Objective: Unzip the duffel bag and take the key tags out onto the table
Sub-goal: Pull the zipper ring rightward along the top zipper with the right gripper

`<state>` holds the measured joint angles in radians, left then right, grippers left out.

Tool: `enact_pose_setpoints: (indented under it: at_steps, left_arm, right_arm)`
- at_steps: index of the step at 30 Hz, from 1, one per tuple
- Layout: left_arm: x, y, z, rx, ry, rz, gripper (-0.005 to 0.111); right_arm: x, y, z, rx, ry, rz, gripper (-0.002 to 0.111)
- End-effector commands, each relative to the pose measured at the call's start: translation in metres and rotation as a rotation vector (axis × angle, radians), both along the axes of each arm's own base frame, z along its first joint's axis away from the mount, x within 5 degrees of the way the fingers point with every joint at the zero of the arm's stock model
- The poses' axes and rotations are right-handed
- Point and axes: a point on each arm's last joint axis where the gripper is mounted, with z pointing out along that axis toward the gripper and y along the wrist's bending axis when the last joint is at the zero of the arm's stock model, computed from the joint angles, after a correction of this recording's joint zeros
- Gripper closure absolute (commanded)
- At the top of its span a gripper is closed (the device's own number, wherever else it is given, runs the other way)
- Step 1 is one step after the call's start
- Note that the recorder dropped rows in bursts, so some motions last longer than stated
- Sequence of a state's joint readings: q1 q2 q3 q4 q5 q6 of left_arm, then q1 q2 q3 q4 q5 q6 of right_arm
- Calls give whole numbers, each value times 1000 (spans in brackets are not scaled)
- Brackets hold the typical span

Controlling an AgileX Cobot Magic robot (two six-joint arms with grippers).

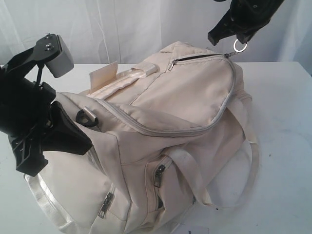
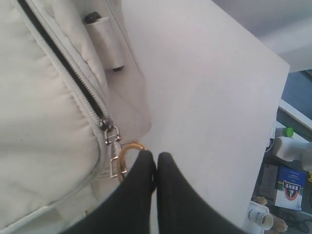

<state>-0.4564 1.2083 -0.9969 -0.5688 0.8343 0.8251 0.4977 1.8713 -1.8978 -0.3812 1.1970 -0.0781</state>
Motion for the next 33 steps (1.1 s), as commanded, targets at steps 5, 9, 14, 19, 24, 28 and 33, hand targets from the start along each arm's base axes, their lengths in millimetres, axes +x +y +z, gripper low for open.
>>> enact_pose_setpoints:
  at_steps: [5,9,14,19,24,28,33]
  left_arm:
    - [-4,-3,3,-16,17,-24,107]
    - [-4,-3,3,-16,15,-25,107]
    - [-4,-3,3,-16,15,-25,107]
    - [-4,-3,3,-16,15,-25,107]
    - [-4,-3,3,-16,14,-24,107]
    - [-4,-3,3,-16,14,-24,107]
    - [-4,-3,3,-22,13,-24,107]
  right_arm:
    - [-6,-12,-17,-78,64,-26,108]
    - [-8,-13,-23,-86,82,-29,108]
    - [-14,-18,-19,-87,79,-36,108]
    - [-22,-30,-14,-80,77,-57,108]
    - [-37,-38,-14,-59,101,-70,108]
    - [-47,-41,-21,-50,139,-75,108]
    - [-55,-41,-37,-29,209,-78,108]
